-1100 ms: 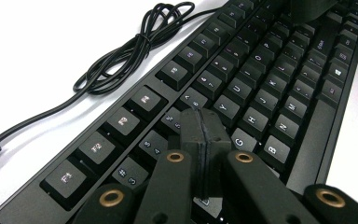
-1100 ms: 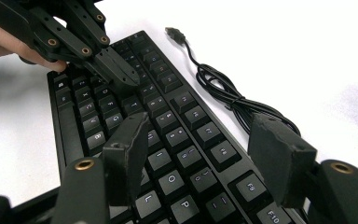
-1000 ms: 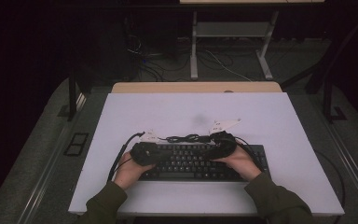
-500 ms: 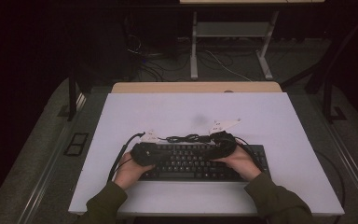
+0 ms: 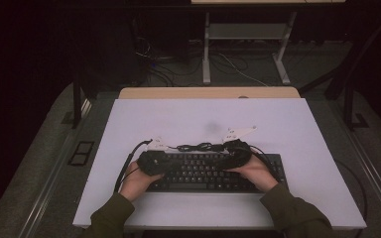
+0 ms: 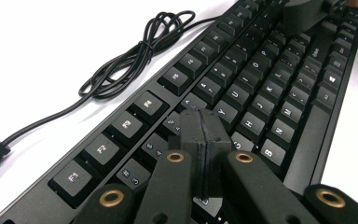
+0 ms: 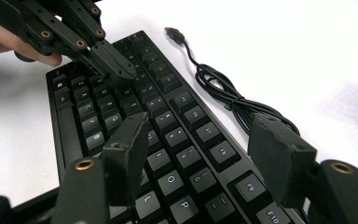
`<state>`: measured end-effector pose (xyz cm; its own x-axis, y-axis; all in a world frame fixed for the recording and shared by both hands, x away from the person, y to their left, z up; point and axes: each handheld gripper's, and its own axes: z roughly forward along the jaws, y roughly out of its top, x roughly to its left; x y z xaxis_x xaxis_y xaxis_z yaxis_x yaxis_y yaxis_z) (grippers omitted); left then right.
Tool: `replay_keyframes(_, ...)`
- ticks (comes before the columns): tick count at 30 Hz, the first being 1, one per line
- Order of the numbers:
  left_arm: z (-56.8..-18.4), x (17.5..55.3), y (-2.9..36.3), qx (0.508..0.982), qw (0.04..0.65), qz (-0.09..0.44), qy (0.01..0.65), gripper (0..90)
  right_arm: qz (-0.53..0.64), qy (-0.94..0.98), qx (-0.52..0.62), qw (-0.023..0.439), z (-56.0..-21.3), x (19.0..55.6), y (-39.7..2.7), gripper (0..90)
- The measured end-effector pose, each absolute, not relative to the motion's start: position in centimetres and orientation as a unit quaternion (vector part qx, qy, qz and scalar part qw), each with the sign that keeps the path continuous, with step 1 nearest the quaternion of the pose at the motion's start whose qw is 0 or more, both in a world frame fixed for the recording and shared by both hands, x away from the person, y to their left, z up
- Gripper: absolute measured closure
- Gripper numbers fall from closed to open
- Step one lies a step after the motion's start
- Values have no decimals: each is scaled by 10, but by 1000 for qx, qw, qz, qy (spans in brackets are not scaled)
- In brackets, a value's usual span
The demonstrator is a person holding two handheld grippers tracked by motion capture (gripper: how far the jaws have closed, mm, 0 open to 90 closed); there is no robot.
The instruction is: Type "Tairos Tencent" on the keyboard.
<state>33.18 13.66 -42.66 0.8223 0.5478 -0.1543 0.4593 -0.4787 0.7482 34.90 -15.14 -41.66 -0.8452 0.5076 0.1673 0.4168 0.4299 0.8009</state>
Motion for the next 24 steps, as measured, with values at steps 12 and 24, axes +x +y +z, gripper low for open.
replay_keyframes(12, -420, 327, 145, 851, 430, 64, 295, 634, 460, 843, 274, 49, -416, 349, -152, 374)
replay_keyframes(24, -421, 323, 153, 846, 438, 80, 294, 290, 461, 842, 276, 48, -416, 349, -154, 375)
